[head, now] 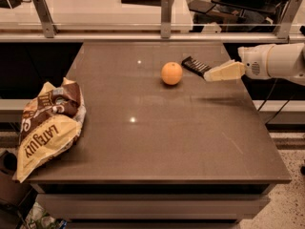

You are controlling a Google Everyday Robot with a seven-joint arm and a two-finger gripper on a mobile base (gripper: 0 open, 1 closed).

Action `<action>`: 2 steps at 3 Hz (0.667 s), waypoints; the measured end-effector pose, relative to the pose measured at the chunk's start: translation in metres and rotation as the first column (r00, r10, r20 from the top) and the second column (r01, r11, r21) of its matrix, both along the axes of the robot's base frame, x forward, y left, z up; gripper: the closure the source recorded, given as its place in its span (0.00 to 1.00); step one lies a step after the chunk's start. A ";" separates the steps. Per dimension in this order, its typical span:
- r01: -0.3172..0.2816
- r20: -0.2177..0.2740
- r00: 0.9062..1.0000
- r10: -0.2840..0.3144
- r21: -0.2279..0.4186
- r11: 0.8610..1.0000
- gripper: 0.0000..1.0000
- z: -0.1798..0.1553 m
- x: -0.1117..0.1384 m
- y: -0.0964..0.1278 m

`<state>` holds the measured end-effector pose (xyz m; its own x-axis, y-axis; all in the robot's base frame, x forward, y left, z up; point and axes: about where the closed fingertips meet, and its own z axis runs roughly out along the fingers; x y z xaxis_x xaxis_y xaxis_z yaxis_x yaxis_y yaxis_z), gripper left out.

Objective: Move rxbar chocolate near brown chip bag

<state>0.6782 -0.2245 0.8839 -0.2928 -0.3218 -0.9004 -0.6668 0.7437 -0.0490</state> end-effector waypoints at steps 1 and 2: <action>-0.020 -0.023 1.000 0.021 0.019 1.000 0.00 -0.016 0.015 0.008; -0.038 -0.035 0.999 0.040 0.036 0.999 0.00 -0.026 0.027 0.016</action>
Offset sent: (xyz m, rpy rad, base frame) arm 0.0409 0.0201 -0.0358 0.0525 0.0474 0.0525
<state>0.7054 -0.2080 0.8581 -0.3129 -0.3022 -0.9004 -0.6961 0.7180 0.0009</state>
